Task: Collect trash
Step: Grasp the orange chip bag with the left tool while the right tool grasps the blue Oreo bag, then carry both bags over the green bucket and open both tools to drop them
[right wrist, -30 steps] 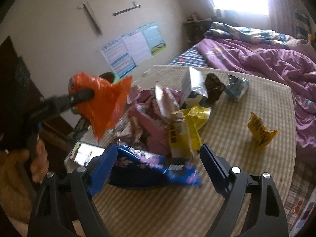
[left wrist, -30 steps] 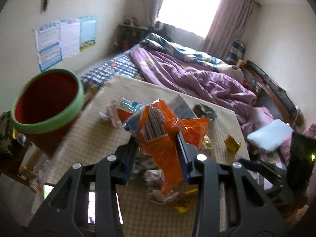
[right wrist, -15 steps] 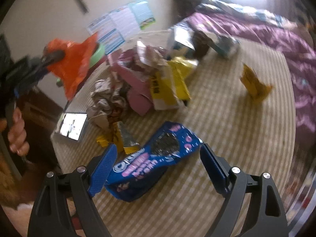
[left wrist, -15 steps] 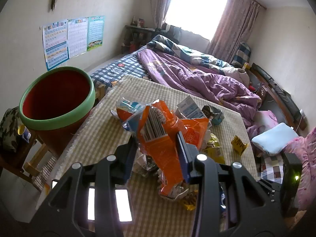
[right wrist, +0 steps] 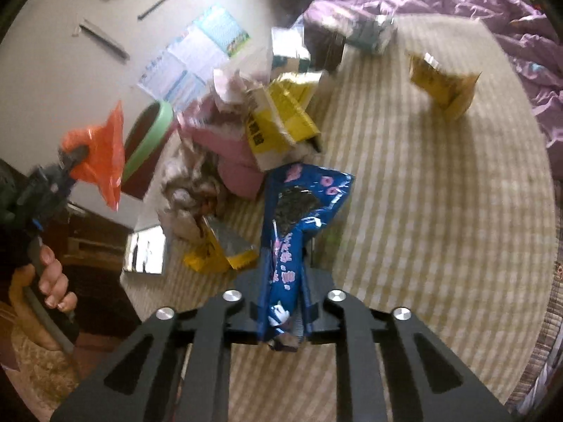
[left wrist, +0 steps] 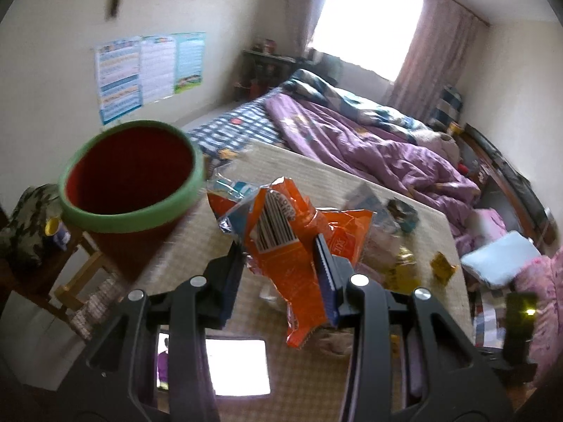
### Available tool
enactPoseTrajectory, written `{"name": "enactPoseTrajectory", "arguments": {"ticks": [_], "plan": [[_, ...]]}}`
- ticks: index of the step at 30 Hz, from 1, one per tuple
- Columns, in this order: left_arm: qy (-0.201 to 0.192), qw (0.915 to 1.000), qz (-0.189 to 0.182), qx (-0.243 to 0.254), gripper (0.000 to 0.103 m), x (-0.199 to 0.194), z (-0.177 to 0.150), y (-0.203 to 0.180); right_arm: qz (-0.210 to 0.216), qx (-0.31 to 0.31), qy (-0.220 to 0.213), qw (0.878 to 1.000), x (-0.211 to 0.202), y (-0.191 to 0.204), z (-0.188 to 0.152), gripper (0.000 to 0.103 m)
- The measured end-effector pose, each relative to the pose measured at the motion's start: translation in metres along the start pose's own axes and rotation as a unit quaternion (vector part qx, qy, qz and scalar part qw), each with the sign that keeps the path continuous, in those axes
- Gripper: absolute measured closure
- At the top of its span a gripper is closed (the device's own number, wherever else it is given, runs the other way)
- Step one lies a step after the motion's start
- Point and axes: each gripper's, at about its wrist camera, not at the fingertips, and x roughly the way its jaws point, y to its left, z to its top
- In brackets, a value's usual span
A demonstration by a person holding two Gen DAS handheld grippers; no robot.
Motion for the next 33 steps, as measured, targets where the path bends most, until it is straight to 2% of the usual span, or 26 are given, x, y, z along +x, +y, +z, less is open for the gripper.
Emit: {"name": "enactPoseTrajectory", "arguments": {"ticks": [4,9,13,17,26,30,33], "plan": [[-0.004,0.9993,0.029,-0.021,0.066,-0.004,0.005,0.032,-0.019,-0.02,-0.062,0.998,-0.027,0.011,0.01,0.092],[-0.012,0.9981,0.049,-0.036,0.066,-0.009,0.014,0.069,-0.056,-0.054,-0.152,0.985,-0.062,0.046,0.024,0.092],[-0.019,0.9978,0.053,-0.034,0.066,-0.007,0.026,0.096,-0.066,-0.078,-0.187,0.977,-0.066,0.083,0.036,0.092],[-0.02,0.9976,0.057,-0.032,0.066,0.001,0.041,0.128,-0.038,-0.099,-0.18,0.978,-0.041,0.131,0.052,0.092],[-0.003,0.9975,0.068,-0.02,0.066,0.035,0.066,0.19,0.043,-0.133,-0.128,0.982,0.078,0.25,0.101,0.091],[0.012,0.9982,0.057,-0.015,0.066,0.056,0.074,0.208,0.067,-0.121,-0.094,0.986,0.134,0.284,0.128,0.091],[0.022,0.9985,0.05,-0.008,0.066,0.069,0.077,0.214,0.063,-0.119,-0.075,0.988,0.165,0.299,0.138,0.091]]}}
